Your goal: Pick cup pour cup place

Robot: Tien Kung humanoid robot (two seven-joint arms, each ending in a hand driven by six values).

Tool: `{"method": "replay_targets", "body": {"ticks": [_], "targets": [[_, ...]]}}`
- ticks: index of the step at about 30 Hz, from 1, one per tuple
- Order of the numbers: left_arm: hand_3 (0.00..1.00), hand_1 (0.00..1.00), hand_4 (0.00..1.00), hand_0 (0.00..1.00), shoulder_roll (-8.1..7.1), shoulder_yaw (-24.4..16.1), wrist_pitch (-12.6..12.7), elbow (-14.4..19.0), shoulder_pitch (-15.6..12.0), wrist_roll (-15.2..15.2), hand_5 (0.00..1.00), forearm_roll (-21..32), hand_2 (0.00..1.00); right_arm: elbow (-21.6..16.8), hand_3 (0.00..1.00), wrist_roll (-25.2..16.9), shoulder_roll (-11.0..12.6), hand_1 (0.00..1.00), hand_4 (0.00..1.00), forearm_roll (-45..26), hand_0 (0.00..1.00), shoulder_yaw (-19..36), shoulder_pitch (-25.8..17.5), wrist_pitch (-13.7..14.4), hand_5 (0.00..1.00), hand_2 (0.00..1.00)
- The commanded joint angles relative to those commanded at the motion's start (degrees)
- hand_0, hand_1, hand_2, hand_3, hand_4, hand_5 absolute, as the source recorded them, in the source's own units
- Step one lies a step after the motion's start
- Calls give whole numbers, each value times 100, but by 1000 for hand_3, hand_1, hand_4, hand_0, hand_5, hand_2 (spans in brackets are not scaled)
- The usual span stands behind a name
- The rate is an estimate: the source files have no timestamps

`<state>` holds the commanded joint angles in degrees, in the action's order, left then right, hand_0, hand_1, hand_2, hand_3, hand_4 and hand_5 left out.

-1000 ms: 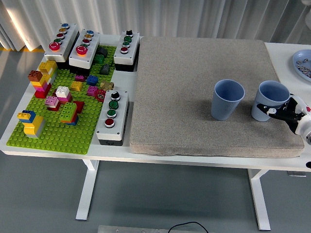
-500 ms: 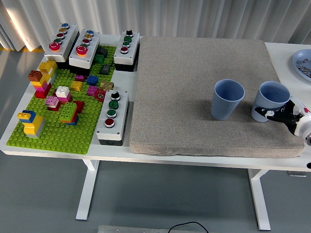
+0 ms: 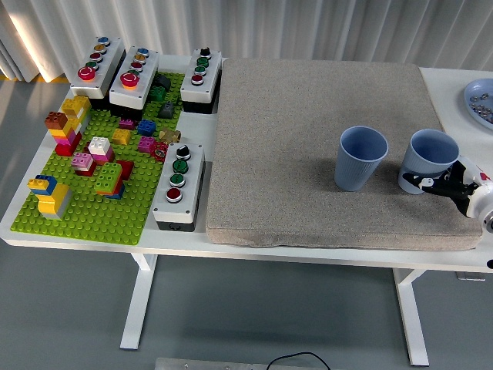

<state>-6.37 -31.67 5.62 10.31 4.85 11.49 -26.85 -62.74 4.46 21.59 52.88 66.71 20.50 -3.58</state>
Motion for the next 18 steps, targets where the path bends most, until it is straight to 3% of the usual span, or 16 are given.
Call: {"method": "replay_targets", "body": {"ticks": [18], "targets": [[677,774,507,731,-8,-31,-2,0,5,-3,951,-18,823,-188,998,119,178,926,906,69,963,180,-137,-111,271,998]]}}
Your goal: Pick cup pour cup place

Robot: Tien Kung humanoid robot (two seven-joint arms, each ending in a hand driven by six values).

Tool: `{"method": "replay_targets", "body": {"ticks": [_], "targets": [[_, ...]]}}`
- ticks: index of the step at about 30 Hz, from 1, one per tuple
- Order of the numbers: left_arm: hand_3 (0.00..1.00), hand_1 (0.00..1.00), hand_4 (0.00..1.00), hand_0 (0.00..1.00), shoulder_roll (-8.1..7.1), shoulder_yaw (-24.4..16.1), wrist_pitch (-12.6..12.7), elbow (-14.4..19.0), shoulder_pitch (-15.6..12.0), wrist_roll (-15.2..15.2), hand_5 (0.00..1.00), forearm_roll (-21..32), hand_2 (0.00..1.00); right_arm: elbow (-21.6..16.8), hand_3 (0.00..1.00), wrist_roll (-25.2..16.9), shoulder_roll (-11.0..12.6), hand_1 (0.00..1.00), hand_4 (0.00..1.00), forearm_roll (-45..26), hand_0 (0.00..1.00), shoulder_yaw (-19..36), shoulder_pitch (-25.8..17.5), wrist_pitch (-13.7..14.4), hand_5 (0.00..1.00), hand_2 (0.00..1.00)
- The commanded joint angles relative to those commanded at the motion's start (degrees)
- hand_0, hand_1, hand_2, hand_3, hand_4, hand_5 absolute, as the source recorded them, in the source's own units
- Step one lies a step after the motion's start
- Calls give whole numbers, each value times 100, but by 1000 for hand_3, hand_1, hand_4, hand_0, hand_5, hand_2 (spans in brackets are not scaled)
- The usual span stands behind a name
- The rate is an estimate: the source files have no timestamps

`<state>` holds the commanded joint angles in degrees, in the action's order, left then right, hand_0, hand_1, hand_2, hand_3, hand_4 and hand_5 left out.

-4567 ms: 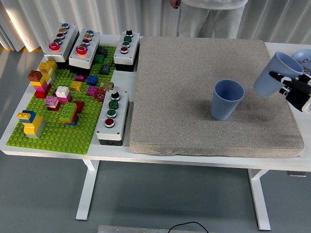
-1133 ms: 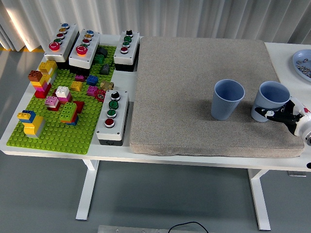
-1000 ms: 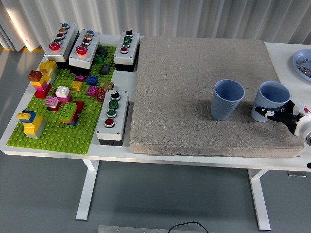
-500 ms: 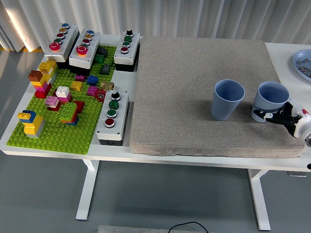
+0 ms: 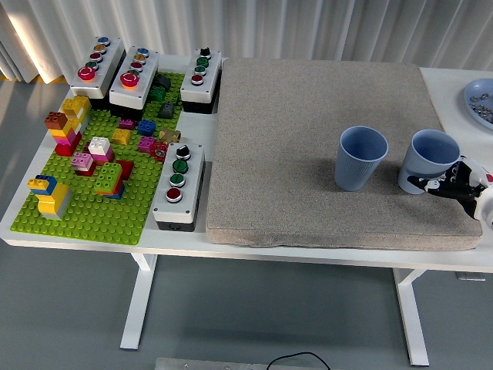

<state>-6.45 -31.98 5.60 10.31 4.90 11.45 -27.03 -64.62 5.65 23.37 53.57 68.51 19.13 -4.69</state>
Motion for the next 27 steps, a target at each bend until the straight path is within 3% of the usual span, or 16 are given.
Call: {"method": "replay_targets", "body": {"ticks": [27], "targets": [[677,774,508,731,-15,-161,-1,0,-34,23,953,-121,823,-926,998,116,500,925,904,-17,962,584,-910,-56,280,998]]}}
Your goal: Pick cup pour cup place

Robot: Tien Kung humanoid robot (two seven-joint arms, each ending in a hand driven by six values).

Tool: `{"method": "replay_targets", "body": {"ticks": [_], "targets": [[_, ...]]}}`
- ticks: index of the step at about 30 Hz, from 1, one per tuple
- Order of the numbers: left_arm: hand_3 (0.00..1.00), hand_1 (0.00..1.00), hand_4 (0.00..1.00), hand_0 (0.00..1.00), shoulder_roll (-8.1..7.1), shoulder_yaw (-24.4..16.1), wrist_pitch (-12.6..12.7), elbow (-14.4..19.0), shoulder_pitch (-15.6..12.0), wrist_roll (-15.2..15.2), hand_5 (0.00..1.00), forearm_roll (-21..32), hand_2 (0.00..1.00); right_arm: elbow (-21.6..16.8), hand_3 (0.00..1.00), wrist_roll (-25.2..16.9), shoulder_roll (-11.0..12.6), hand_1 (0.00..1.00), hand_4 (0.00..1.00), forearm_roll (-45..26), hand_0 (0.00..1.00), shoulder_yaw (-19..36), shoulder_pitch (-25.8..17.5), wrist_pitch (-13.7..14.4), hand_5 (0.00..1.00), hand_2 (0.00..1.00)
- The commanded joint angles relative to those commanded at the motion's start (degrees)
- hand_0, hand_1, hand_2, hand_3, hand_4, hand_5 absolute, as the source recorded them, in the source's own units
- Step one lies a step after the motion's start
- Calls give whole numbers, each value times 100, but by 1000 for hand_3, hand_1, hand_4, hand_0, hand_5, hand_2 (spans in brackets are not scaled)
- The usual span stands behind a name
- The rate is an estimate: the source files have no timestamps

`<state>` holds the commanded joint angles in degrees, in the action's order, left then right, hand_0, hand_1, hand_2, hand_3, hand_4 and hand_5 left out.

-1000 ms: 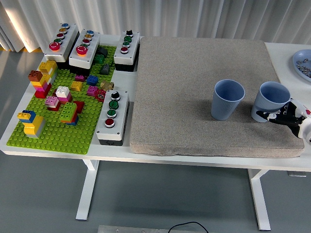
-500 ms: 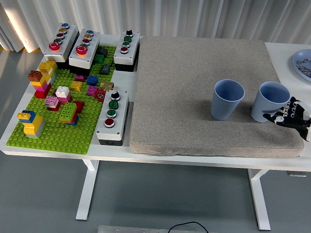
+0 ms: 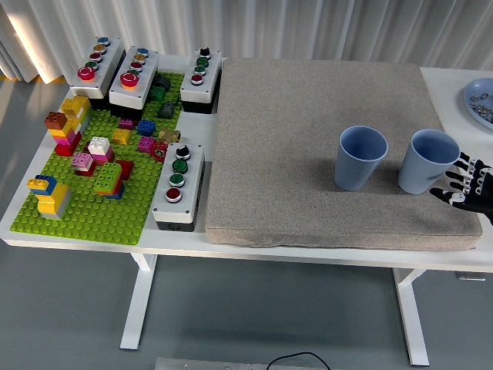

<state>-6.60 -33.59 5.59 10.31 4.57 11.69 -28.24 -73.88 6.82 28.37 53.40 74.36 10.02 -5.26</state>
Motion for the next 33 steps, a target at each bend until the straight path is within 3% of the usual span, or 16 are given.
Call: {"method": "replay_targets", "body": {"ticks": [15,19,33], "targets": [[677,773,506,731,-10,-28,0,0,-56,9,954,-19,823,-302,998,35,65,923,901,10,962,307,-392,2,281,998],[677,773,506,731,-18,-13,-2,0,-64,8,954,-5,823,-344,998,55,85,923,901,46,962,372,-296,22,281,998],[676,772,505,730,-42,-56,1,0,-39,5,953,-50,821,-759,998,72,492,919,900,-301,962,765,327,28,289,998]]}}
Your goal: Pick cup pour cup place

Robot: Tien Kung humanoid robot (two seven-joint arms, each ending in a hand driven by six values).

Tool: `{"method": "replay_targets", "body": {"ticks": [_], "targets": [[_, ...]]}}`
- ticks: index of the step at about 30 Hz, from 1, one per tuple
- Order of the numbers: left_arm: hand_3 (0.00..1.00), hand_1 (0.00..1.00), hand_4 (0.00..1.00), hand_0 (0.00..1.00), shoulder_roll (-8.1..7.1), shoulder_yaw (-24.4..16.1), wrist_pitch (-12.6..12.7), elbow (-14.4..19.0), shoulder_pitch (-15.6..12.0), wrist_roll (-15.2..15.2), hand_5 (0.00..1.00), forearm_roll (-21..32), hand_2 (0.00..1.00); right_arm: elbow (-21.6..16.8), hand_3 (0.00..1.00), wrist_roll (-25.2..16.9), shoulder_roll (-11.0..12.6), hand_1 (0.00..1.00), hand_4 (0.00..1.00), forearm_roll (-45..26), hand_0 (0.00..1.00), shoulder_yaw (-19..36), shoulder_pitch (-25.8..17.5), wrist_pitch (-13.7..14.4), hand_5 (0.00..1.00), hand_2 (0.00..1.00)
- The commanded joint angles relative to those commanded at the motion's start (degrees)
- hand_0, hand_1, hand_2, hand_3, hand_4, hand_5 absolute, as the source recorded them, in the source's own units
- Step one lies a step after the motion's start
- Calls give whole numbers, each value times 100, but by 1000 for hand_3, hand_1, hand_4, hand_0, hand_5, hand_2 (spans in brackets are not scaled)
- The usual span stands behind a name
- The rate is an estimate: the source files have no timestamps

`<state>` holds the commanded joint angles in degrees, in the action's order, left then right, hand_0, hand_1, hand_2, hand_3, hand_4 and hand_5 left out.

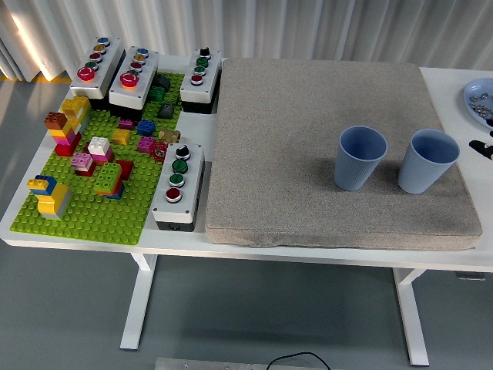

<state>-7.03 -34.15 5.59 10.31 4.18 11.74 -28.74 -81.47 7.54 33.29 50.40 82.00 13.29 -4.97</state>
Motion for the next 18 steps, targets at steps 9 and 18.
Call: {"method": "replay_targets", "body": {"ticks": [9,18], "targets": [[676,772,505,730,6,-35,1,0,11,12,953,-50,822,-16,998,-1,-140,918,901,-159,961,202,474,72,293,998],[675,771,505,730,13,-70,1,0,15,24,953,-92,821,296,968,-75,-402,916,854,-944,946,371,916,235,548,980]]}}
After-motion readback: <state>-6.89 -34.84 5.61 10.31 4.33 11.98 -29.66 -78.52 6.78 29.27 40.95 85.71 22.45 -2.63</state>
